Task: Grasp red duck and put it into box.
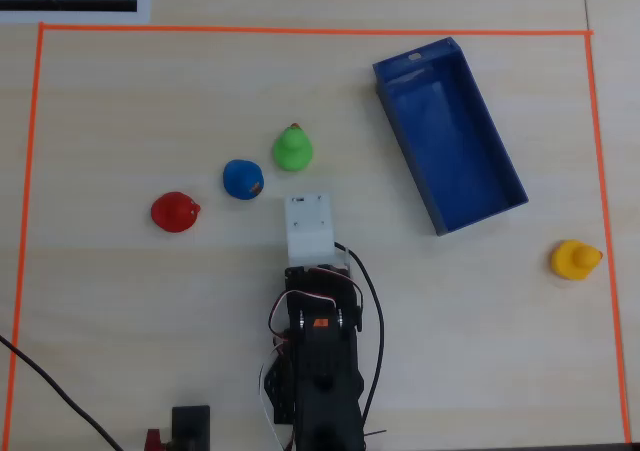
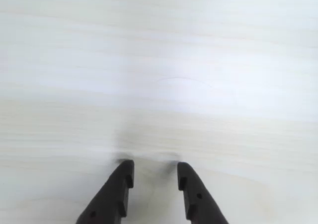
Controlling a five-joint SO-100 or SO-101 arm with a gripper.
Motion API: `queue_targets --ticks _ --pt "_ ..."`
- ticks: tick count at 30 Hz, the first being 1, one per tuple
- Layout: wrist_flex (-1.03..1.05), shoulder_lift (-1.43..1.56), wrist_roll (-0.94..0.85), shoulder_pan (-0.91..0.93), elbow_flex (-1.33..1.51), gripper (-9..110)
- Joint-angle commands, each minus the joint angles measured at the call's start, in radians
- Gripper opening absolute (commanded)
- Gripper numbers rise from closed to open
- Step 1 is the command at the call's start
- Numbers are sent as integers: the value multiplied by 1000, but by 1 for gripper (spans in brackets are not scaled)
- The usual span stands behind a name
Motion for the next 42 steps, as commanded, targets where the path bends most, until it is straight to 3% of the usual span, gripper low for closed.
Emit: queue_targets --ticks 1,19,29,34,42 --pt "23 -3 2 -6 -8 10" --pt "23 -3 2 -6 -8 15" --pt "11 -9 -31 20 -8 3" --pt "-268 -241 -95 -81 -69 9" --pt "-676 -661 132 -396 -302 19"
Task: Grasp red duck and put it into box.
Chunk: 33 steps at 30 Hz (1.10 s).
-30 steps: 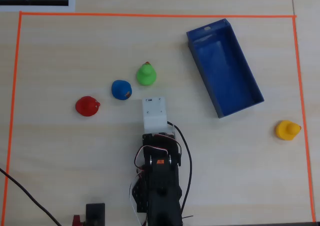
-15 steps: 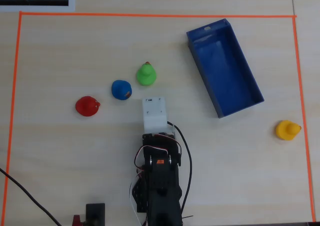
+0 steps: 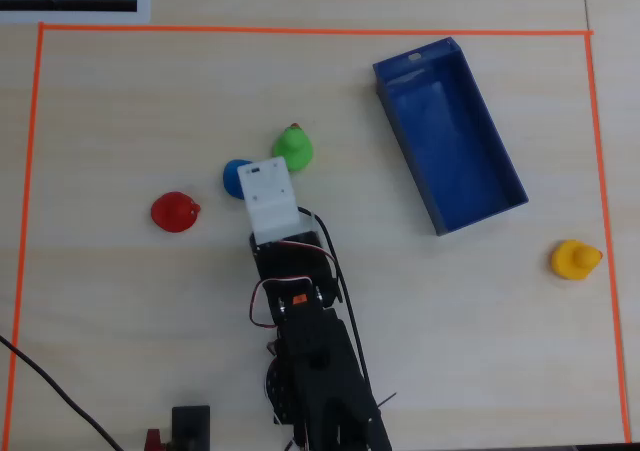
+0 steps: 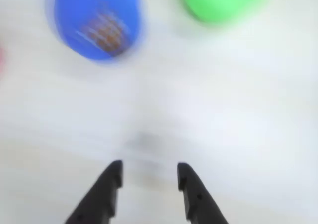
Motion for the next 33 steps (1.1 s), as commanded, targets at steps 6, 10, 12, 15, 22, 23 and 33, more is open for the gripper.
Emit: queue_targets --ticks 6,10,12,15,22,23,33 --pt "-95 -318 83 -233 -313 22" --pt "-97 -387 80 -267 -382 23" --pt "-114 -422 75 -278 -399 23" --pt "-129 -477 75 -291 -433 24" --pt "-258 -618 83 -321 -448 25" --pt "-267 -643 84 -325 -459 25" --pt "-354 -779 120 -370 -497 26"
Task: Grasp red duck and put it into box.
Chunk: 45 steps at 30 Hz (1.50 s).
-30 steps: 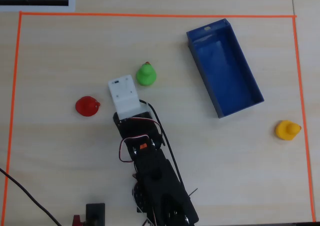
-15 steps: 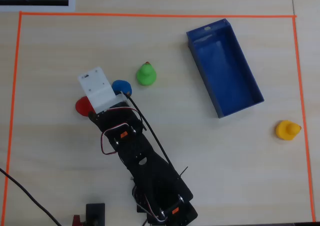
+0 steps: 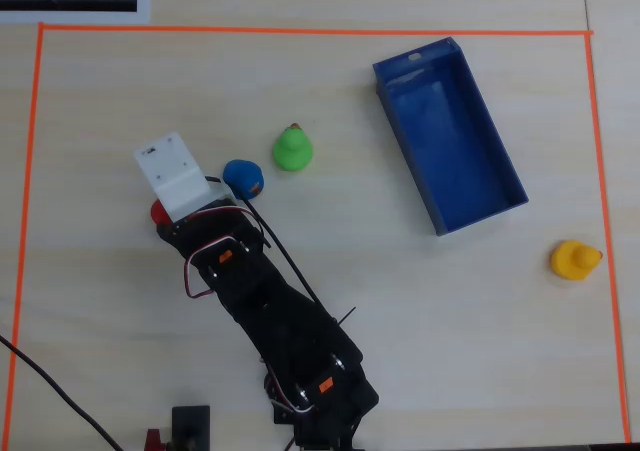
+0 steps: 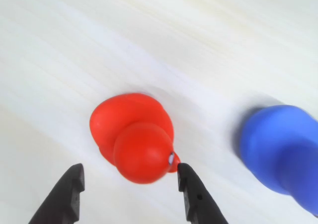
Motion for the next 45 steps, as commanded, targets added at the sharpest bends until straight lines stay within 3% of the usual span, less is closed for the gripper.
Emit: queue_targets --ticks 1,13,19,31,36,45 --pt "-48 -12 5 -9 -46 26" --pt "-143 -126 -5 23 -60 25" --pt "-72 -152 -2 32 -121 0" --pt "71 -92 -66 107 -198 0" --pt "141 -34 -46 245 -391 0" --pt "370 -273 -127 727 -1028 0"
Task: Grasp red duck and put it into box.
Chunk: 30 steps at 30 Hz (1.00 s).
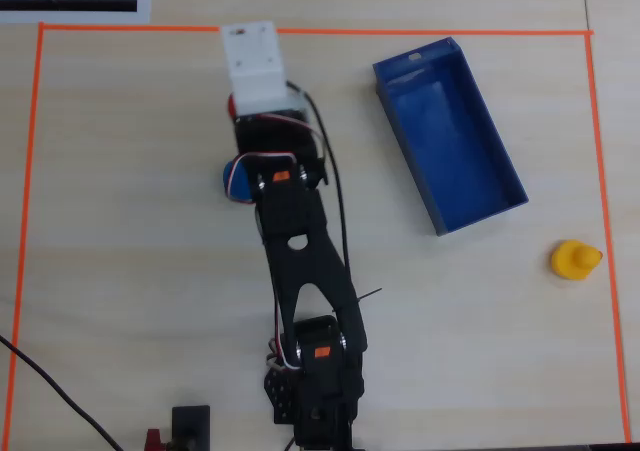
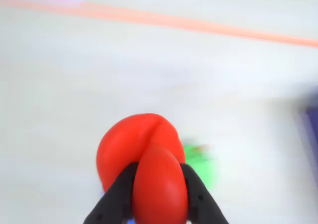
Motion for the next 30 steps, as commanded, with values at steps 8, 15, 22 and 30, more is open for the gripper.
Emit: queue_targets --ticks 8,15,22,30 --pt "196 -402 -112 629 -776 0" --pt "204 -463 -132 732 -733 0" --pt "129 -337 -199 719 -426 0" --pt "104 -272 -259 704 -235 0"
